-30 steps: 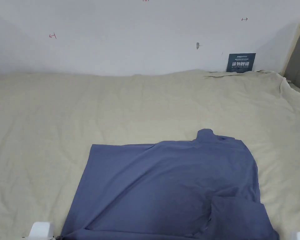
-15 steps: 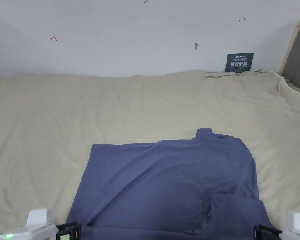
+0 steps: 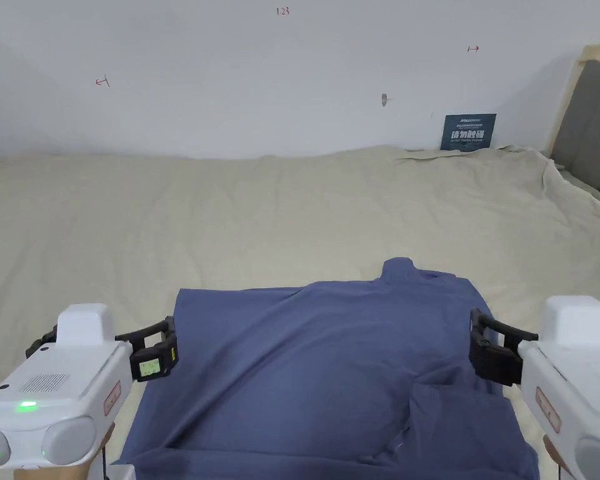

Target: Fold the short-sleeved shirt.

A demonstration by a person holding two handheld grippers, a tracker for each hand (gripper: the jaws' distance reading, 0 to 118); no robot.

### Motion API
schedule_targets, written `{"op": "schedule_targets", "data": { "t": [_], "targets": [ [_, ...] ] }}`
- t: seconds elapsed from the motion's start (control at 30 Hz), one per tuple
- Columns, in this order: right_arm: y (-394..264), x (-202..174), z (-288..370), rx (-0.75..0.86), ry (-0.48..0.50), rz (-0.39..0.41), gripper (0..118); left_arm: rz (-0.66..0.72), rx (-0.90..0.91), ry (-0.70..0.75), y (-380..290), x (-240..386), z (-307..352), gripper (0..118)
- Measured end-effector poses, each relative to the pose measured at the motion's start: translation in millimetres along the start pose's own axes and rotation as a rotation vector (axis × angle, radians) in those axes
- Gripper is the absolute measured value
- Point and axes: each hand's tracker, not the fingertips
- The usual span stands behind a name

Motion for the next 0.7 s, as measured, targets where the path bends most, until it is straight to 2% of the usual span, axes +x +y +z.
{"op": "schedule_targets", "data": {
  "t": [0.13, 0.17, 0.23, 0.27, 0.3, 0.37, 0.4, 0.7],
  "targets": [
    [-4.6, -8.5, 5.9, 0.056, -0.044, 0.024, 90, 0.004, 0.115, 0.030, -5.9, 10.9, 9.2, 102],
    [-6.6, -9.4, 6.4, 0.067, -0.054, 0.032, 83, -0.001, 0.137, 0.040, -8.4, 13.0, 11.7, 98],
    [-11.8, -10.3, 11.3, 0.099, -0.076, 0.020, 55, -0.002, 0.159, 0.042, -14.5, 16.3, 15.6, 80],
    [-14.1, -10.2, 13.2, 0.113, -0.081, 0.015, 40, -0.007, 0.182, 0.038, -17.3, 17.2, 18.3, 70],
    [-13.1, -15.2, 16.1, 0.117, -0.086, 0.014, 23, -0.010, 0.188, 0.041, -19.9, 18.6, 20.7, 51],
    [-16.8, -15.5, 17.7, 0.126, -0.097, 0.016, 6, -0.012, 0.198, 0.037, -23.3, 19.3, 24.2, 10],
    [-18.4, -15.7, 18.1, 0.130, -0.100, 0.013, 2, -0.004, 0.204, 0.022, -25.0, 18.3, 26.3, 0],
    [-19.4, -20.9, 22.5, 0.136, -0.078, 0.000, 0, -0.003, 0.180, -0.012, -33.2, 17.3, 27.4, 0]
  ]
}}
